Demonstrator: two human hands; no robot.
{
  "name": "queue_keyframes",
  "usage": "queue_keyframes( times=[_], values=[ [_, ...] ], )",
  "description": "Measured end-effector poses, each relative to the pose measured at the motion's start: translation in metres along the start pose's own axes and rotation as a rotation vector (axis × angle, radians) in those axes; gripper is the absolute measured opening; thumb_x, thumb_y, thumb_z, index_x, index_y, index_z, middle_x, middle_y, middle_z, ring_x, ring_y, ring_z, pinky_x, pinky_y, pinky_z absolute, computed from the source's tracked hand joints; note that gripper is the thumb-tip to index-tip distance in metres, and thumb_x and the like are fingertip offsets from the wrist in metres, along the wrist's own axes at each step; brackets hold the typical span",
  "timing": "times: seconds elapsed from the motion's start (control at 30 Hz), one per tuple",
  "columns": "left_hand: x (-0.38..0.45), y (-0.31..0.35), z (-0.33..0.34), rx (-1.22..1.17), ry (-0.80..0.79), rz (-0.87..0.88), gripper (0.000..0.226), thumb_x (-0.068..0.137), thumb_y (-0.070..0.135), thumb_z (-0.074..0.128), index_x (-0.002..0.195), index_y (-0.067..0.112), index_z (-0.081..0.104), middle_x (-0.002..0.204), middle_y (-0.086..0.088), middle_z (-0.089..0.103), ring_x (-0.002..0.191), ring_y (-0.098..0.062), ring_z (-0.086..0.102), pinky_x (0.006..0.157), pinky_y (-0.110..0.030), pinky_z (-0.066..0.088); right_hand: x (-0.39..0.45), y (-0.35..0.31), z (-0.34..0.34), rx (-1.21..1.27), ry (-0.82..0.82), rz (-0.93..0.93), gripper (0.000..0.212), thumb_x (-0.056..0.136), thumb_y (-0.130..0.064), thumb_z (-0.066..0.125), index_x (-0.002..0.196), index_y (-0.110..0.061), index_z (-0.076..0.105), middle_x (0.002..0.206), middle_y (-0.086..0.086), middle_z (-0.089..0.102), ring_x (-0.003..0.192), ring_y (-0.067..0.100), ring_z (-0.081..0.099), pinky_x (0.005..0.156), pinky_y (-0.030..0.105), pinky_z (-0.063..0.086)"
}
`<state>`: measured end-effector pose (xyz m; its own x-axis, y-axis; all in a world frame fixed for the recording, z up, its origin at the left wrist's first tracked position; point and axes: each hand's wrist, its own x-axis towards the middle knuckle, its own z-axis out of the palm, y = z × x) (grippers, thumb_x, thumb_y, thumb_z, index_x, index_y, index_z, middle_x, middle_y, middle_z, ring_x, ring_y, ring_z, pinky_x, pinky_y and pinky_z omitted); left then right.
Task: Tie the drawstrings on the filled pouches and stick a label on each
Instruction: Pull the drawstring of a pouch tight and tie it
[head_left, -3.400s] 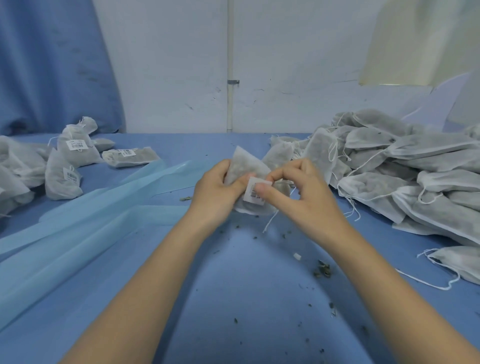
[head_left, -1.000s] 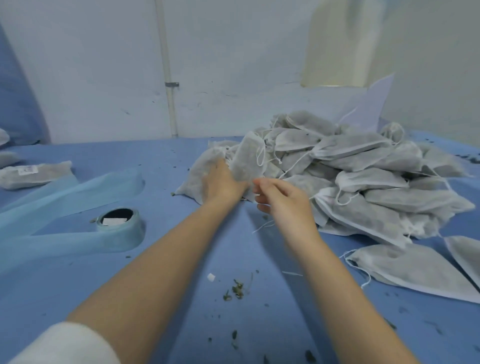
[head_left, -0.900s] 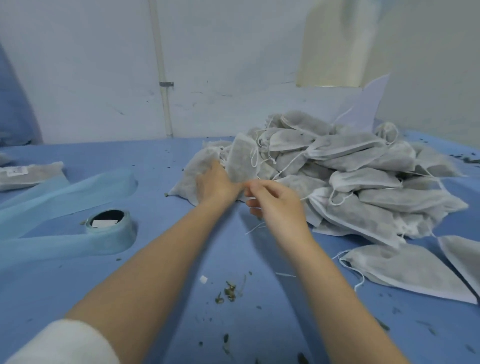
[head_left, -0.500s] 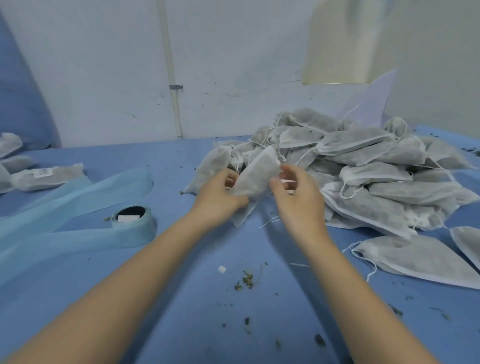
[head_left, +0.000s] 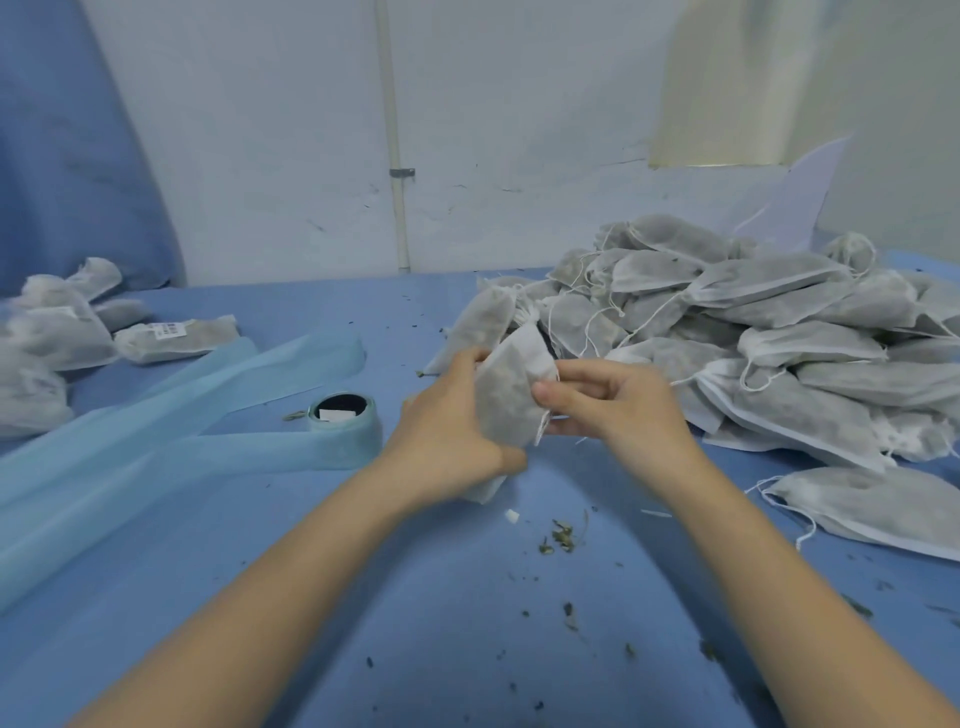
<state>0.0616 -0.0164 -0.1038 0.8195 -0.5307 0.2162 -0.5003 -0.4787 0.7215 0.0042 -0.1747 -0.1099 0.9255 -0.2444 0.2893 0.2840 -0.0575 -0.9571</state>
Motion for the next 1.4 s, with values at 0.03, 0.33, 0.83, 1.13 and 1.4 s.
queue_keyframes(
  times=[0.03, 0.33, 0.83, 1.13, 1.4],
  values=[
    [0.001, -0.001, 0.004, -0.017, 0.02, 0.025, 0.082, 0.062, 0.029, 0.074, 0.131, 0.035, 0.032, 0.107, 0.012, 0.057, 0.097, -0.012, 0.054, 0.072, -0.016, 0.046, 0.0, 0.0, 0.002, 0.012, -0.006, 0.006, 0.014, 0.08, -0.002, 0.07, 0.093, -0.008, 0.073, 0.082, 0.006, 0.076, 0.072, 0.014, 0.072, 0.062, 0.02, 0.056],
    [-0.001, -0.014, 0.007, 0.051, 0.126, 0.025, 0.038, 0.073, 0.027, 0.061, 0.107, 0.028, 0.046, 0.08, 0.004, 0.059, 0.072, -0.016, 0.055, 0.061, -0.029, 0.044, 0.002, -0.003, -0.014, 0.03, -0.032, 0.078, 0.013, 0.065, -0.021, 0.074, 0.074, -0.013, 0.078, 0.07, 0.009, 0.072, 0.058, 0.015, 0.067, 0.057, 0.02, 0.054],
    [-0.022, -0.003, 0.009, 0.279, 0.103, 0.077, 0.038, 0.083, 0.058, 0.031, 0.074, 0.031, 0.055, 0.067, 0.009, 0.059, 0.072, -0.01, 0.054, 0.057, -0.028, 0.038, 0.008, -0.017, -0.009, 0.189, 0.19, 0.291, 0.027, 0.088, 0.001, 0.052, 0.067, -0.013, 0.043, 0.044, -0.008, 0.03, 0.037, 0.005, 0.017, 0.032, 0.015, 0.017],
    [-0.026, 0.011, 0.007, -0.07, 0.038, 0.133, 0.039, 0.088, 0.004, 0.036, 0.09, 0.035, 0.06, 0.06, 0.018, 0.058, 0.057, -0.005, 0.049, 0.054, -0.012, 0.037, 0.007, -0.02, -0.009, -0.087, 0.194, 0.243, 0.014, 0.081, -0.001, 0.065, 0.068, -0.006, 0.062, 0.04, -0.013, 0.034, 0.034, 0.005, 0.025, 0.034, 0.016, 0.023],
    [-0.017, 0.007, 0.003, 0.051, 0.192, 0.071, 0.034, 0.09, 0.033, 0.05, 0.06, 0.016, 0.055, 0.059, -0.005, 0.058, 0.052, -0.006, 0.042, 0.055, -0.015, 0.034, 0.009, -0.018, -0.009, -0.19, 0.325, 0.171, 0.023, 0.078, -0.006, 0.067, 0.057, -0.013, 0.06, 0.037, -0.016, 0.039, 0.032, 0.003, 0.031, 0.047, 0.022, 0.025]
  ],
)
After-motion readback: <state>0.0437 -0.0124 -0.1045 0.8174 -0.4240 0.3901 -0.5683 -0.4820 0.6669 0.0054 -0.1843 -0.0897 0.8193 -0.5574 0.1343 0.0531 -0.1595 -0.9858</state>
